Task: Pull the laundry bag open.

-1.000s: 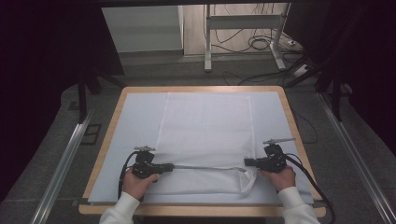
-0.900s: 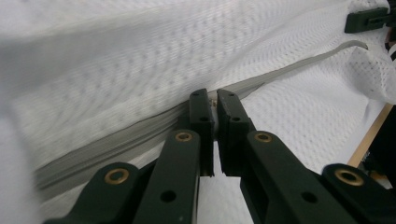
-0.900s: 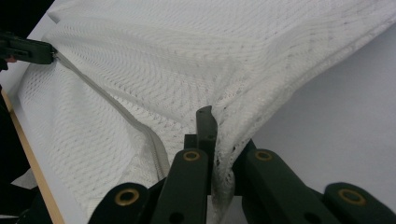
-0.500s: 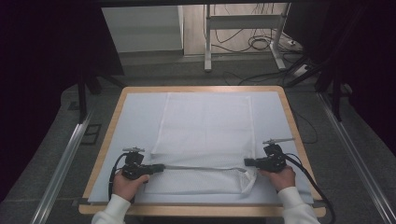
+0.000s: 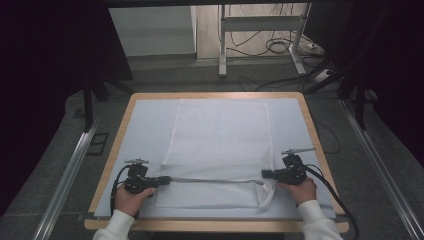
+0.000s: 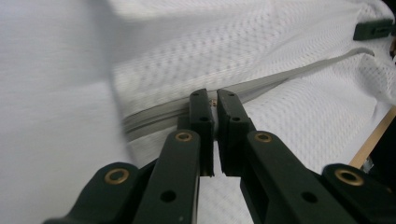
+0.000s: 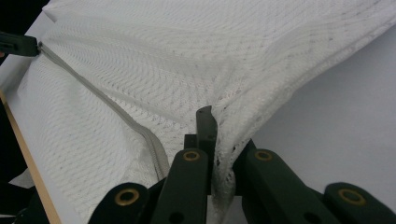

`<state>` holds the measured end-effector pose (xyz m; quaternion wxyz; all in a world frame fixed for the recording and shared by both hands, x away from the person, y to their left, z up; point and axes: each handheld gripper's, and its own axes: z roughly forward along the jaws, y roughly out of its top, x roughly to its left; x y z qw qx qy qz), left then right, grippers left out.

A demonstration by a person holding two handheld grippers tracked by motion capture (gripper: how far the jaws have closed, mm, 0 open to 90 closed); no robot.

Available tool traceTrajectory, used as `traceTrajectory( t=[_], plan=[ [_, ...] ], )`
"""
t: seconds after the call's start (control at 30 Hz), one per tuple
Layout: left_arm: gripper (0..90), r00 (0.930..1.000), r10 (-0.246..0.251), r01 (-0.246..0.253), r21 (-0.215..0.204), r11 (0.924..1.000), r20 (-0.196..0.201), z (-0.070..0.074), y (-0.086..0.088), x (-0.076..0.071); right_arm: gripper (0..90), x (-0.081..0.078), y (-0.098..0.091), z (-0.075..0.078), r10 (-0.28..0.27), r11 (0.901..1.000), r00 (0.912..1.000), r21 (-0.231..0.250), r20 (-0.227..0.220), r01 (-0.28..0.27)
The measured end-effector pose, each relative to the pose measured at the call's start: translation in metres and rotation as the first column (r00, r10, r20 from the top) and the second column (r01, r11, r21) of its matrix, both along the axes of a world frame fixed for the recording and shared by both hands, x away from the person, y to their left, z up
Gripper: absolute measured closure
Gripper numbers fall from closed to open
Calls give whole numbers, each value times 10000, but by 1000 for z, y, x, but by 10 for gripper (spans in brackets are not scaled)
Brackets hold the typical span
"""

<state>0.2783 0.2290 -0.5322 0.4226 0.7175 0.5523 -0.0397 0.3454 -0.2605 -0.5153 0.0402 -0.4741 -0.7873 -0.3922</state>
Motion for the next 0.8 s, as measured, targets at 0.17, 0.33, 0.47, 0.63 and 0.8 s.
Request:
traceTrajectory(
  t=[0.17, 0.33, 0.47, 0.63, 0.8],
  plan=[
    [865, 9995, 314, -314, -118, 9994, -12, -1, 16, -3, 881, 0, -2, 0, -63, 10000, 10000, 43, 15, 63],
    [864, 9985, 549, -548, 206, 9983, -58, -4, 26, -5, 880, 0, -3, 0, -68, 10000, 10000, 11, 9, 68],
    [863, 9984, 564, -560, 337, 9979, -97, -6, 27, -4, 881, 0, -3, 0, -61, 10000, 10000, 29, 12, 61],
    [863, 9984, 550, -547, 360, 9979, -88, -6, 26, -4, 880, 0, -3, 1, -69, 9999, 9999, 81, 83, 69],
    [862, 9989, 457, -459, 393, 9982, 55, -5, 23, -4, 878, -1, -4, 2, -102, 9999, 9999, 50, 123, 101]
  ],
)
